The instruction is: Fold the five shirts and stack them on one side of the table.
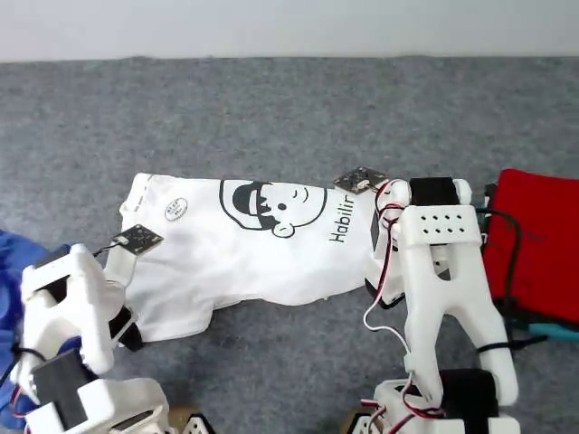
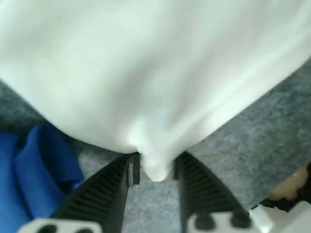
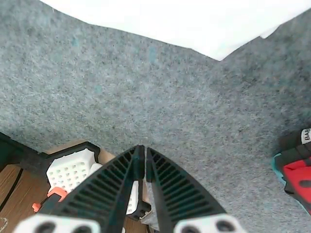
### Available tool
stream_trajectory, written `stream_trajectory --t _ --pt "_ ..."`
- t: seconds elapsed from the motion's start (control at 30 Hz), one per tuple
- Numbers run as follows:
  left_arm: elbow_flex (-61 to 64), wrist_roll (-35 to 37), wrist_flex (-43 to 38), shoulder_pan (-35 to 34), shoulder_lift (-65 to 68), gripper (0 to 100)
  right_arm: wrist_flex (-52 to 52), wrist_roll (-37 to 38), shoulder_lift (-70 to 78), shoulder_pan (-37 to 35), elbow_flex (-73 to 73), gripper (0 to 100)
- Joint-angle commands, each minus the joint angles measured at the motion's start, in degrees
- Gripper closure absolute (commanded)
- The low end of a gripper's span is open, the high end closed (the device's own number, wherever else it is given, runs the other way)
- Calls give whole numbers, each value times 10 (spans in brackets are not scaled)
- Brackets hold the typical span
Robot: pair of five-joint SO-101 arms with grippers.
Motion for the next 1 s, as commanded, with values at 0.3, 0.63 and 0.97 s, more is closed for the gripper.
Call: stream_trajectory --t 0.3,0.63,0.97 --pt "-74 6 137 -3 -243 986 21 -1 -20 -31 -4 990" --pt "-125 158 109 -10 -324 986 -95 -3 22 -93 -4 990" --pt "-125 198 79 -12 -256 986 -195 -1 252 -94 -76 990"
